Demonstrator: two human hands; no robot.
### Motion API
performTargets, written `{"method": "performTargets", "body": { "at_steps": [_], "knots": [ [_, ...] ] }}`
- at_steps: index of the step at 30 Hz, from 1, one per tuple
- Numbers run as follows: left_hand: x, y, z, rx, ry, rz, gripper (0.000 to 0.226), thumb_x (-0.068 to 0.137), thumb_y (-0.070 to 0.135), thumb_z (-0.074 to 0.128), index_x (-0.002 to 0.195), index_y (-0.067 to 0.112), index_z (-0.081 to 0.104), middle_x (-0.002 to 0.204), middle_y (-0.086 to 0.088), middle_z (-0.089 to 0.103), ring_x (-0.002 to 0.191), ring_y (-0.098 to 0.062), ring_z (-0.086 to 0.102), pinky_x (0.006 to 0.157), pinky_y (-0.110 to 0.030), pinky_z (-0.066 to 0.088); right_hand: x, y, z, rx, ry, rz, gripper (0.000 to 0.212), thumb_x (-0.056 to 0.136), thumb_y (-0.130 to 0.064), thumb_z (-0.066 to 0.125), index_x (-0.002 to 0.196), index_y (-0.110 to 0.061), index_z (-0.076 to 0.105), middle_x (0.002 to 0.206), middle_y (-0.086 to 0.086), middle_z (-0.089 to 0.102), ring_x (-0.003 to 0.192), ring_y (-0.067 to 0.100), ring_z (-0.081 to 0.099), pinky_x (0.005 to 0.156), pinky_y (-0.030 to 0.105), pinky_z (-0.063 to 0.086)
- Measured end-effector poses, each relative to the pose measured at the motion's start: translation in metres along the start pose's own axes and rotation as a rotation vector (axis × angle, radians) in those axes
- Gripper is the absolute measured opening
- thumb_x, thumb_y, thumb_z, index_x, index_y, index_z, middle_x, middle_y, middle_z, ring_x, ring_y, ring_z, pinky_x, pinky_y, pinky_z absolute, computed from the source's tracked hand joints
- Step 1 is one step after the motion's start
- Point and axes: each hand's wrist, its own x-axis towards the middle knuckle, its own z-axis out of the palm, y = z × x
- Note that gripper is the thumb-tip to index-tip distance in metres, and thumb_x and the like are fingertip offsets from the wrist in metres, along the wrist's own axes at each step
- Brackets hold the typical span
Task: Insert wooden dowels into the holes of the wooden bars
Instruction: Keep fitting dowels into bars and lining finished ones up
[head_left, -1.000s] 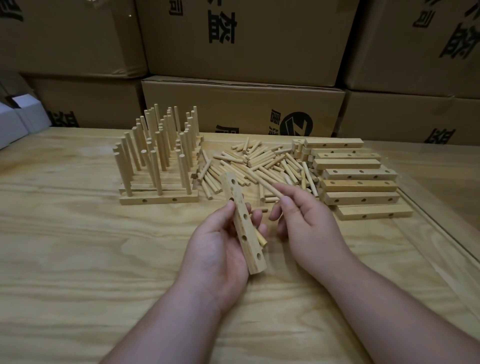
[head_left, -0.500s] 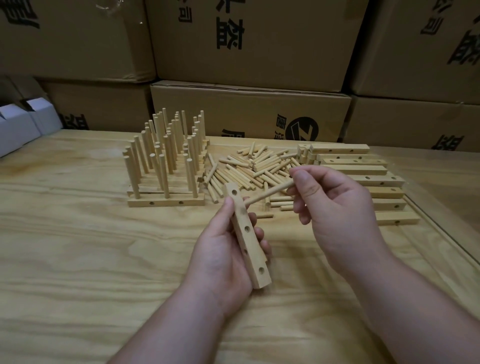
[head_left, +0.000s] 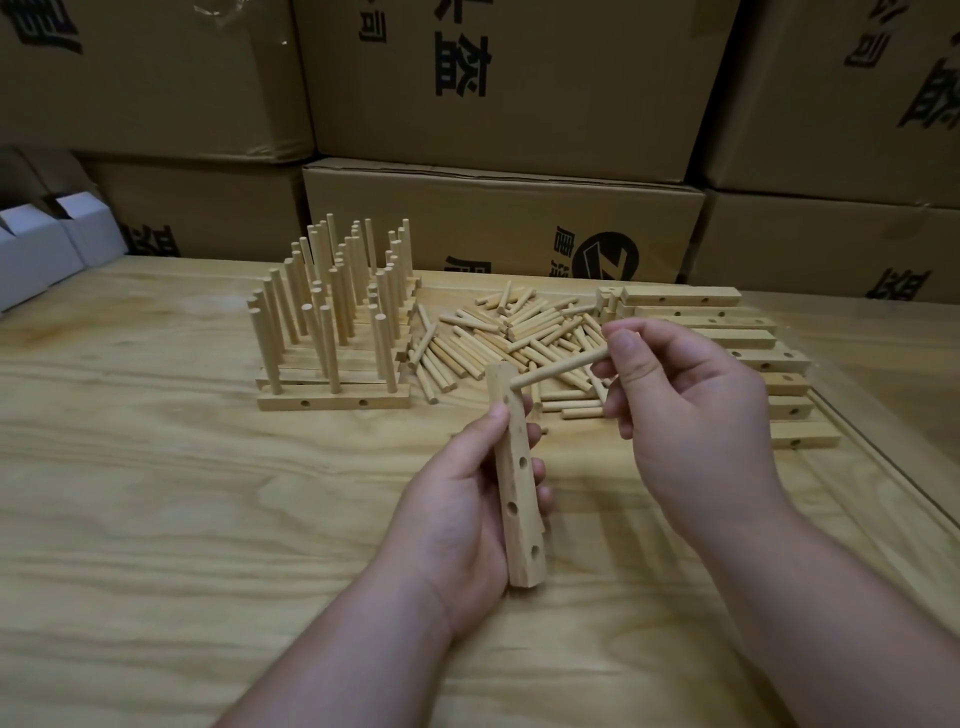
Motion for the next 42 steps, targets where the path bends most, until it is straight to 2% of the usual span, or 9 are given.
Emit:
{"method": "performTargets", "body": {
  "at_steps": [8, 16, 19, 21, 25, 28, 34, 37, 42],
  "knots": [
    [-0.001, -0.003, -0.001, 0.014, 0.005, 0.01, 0.027, 0.079, 0.032, 0.072, 0.1, 0.018, 0.079, 0.071, 0.0, 0.061, 0.061, -0.014, 0.058, 0.058, -0.03, 0.051, -0.003, -0.006, -0.003, -0.101, -0.05, -0.053, 0.01, 0.096, -0.028, 0.066, 0.094, -0.03, 0.075, 0.076, -0.008, 0.071, 0.066, 0.004, 0.064, 0.056, 0.013, 0.049],
    [0.001, -0.002, -0.003, -0.05, -0.033, 0.023, 0.024, 0.09, 0.031, 0.066, 0.104, 0.016, 0.078, 0.09, -0.004, 0.069, 0.083, -0.02, 0.068, 0.074, -0.035, 0.053, -0.002, -0.011, -0.005, -0.091, -0.063, 0.012, 0.027, 0.084, -0.056, 0.065, 0.087, -0.031, 0.075, 0.074, -0.002, 0.072, 0.063, 0.011, 0.065, 0.053, 0.017, 0.049],
    [0.003, 0.0, -0.004, -0.108, -0.031, 0.034, 0.027, 0.091, 0.036, 0.062, 0.105, 0.019, 0.078, 0.101, -0.004, 0.074, 0.104, -0.025, 0.071, 0.083, -0.039, 0.051, -0.003, -0.006, 0.0, -0.063, -0.136, 0.171, 0.043, 0.091, -0.067, 0.05, 0.093, -0.029, 0.071, 0.08, -0.002, 0.073, 0.066, 0.013, 0.066, 0.057, 0.028, 0.049],
    [0.005, 0.002, -0.005, -0.162, -0.026, 0.049, 0.032, 0.09, 0.038, 0.061, 0.111, 0.019, 0.075, 0.109, -0.003, 0.075, 0.115, -0.027, 0.068, 0.085, -0.041, 0.053, -0.003, -0.002, 0.002, -0.136, -0.234, 0.313, 0.042, 0.099, -0.056, 0.047, 0.087, -0.025, 0.073, 0.079, 0.0, 0.074, 0.064, 0.014, 0.065, 0.057, 0.032, 0.047],
    [0.004, 0.003, -0.005, -0.196, -0.086, 0.032, 0.033, 0.087, 0.044, 0.061, 0.108, 0.024, 0.077, 0.119, 0.002, 0.075, 0.1, -0.022, 0.074, 0.08, -0.056, 0.059, -0.007, -0.003, 0.003, -0.164, -0.589, 0.607, 0.028, 0.099, -0.04, 0.06, 0.089, -0.023, 0.08, 0.082, 0.006, 0.076, 0.065, 0.016, 0.067, 0.048, 0.03, 0.048],
    [0.002, 0.003, -0.004, -0.148, -0.102, 0.046, 0.03, 0.084, 0.045, 0.061, 0.096, 0.028, 0.083, 0.119, 0.004, 0.075, 0.099, -0.015, 0.075, 0.066, -0.043, 0.062, -0.007, -0.004, 0.002, 0.026, -0.709, 0.733, 0.031, 0.1, -0.032, 0.06, 0.092, -0.009, 0.078, 0.082, 0.01, 0.072, 0.064, 0.016, 0.064, 0.046, 0.027, 0.048],
    [0.002, 0.001, -0.003, -0.138, -0.08, 0.054, 0.03, 0.087, 0.041, 0.059, 0.096, 0.027, 0.082, 0.119, 0.003, 0.075, 0.118, -0.019, 0.066, 0.066, -0.035, 0.062, -0.003, -0.004, -0.001, -0.049, -0.662, 0.698, 0.012, 0.094, -0.01, 0.066, 0.095, -0.008, 0.078, 0.08, 0.014, 0.072, 0.062, 0.018, 0.065, 0.047, 0.027, 0.051],
    [0.004, 0.001, -0.006, -0.133, -0.051, 0.067, 0.033, 0.096, 0.041, 0.053, 0.103, 0.025, 0.081, 0.107, 0.002, 0.078, 0.096, -0.017, 0.076, 0.076, -0.04, 0.061, 0.001, -0.004, -0.003, -0.253, -0.551, 0.586, 0.008, 0.094, -0.016, 0.068, 0.098, -0.016, 0.075, 0.08, 0.003, 0.077, 0.066, 0.015, 0.071, 0.055, 0.03, 0.052],
    [0.006, 0.005, -0.008, -0.194, 0.025, 0.097, 0.031, 0.096, 0.038, 0.056, 0.119, 0.022, 0.071, 0.116, -0.002, 0.076, 0.104, -0.024, 0.074, 0.094, -0.044, 0.053, 0.012, -0.012, -0.018, -0.256, -0.464, 0.395, 0.008, 0.086, -0.027, 0.078, 0.09, -0.034, 0.078, 0.08, -0.008, 0.075, 0.068, 0.007, 0.069, 0.059, 0.025, 0.051]
  ]
}}
